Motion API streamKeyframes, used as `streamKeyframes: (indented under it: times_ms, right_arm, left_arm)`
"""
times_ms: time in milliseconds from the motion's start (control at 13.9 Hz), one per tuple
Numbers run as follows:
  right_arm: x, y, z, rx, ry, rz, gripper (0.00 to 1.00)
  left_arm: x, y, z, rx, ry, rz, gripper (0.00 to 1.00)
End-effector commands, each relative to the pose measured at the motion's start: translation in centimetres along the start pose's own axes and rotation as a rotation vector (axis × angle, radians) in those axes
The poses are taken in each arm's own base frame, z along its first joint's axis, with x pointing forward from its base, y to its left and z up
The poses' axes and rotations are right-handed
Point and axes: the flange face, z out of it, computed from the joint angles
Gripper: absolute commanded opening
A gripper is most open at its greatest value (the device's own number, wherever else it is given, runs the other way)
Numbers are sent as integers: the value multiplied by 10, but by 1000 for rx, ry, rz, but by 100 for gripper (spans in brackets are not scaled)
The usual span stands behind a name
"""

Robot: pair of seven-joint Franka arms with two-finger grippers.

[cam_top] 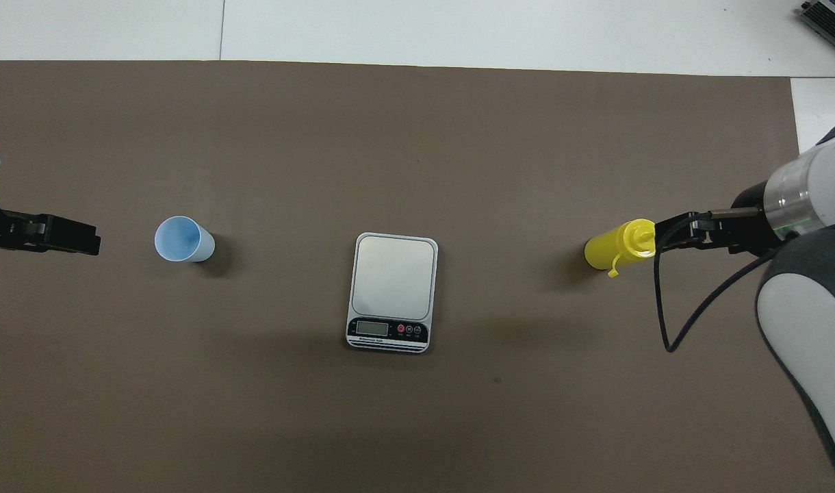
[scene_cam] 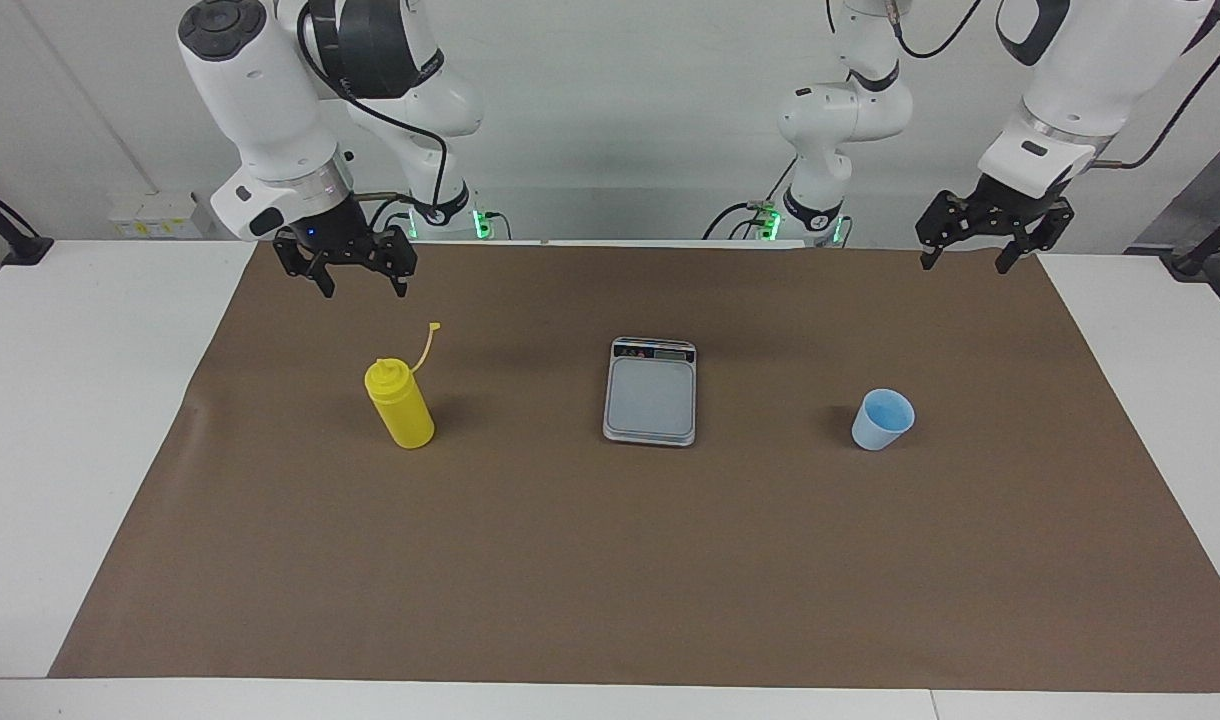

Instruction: Pour seasoning into cup on scale with both arms

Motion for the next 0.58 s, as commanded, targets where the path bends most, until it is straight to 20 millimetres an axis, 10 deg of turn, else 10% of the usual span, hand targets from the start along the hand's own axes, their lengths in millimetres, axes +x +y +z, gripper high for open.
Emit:
streamKeyframes:
  times_ms: [0, 503]
  right_arm:
    - [-6, 2, -3, -6, 12, -25, 100]
    - [-7, 6, -4, -35, 8, -16, 100]
  left_arm:
    - [1, 1, 1, -13, -10, 16, 100]
    - [0, -6, 10, -10, 7, 2, 100]
